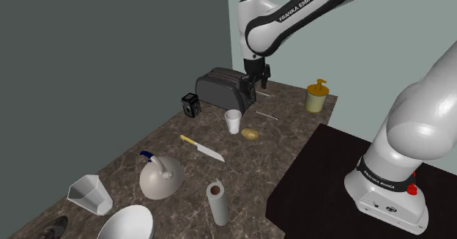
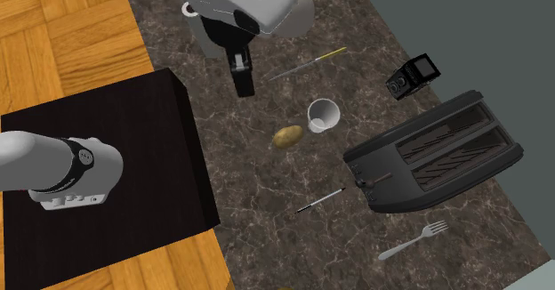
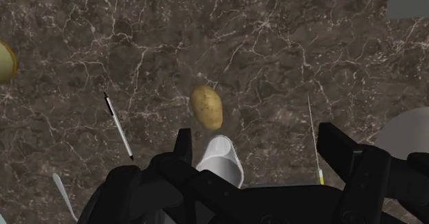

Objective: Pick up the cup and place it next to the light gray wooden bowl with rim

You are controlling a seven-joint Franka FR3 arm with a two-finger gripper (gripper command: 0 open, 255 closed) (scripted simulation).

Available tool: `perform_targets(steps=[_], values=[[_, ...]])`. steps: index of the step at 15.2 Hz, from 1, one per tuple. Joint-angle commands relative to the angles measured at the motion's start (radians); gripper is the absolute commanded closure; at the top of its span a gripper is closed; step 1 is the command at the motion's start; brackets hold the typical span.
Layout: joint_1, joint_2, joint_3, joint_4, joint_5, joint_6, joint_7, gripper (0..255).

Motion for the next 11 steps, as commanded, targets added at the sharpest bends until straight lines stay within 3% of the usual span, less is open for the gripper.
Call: perform_targets(steps=[1, 11], values=[[-0.004, 0.079, 0.003, 0.022, -0.018, 0.057, 0.012, 0], [-0.001, 0.476, -0.011, 0.252, -0.119, 0.215, 0.072, 0]])
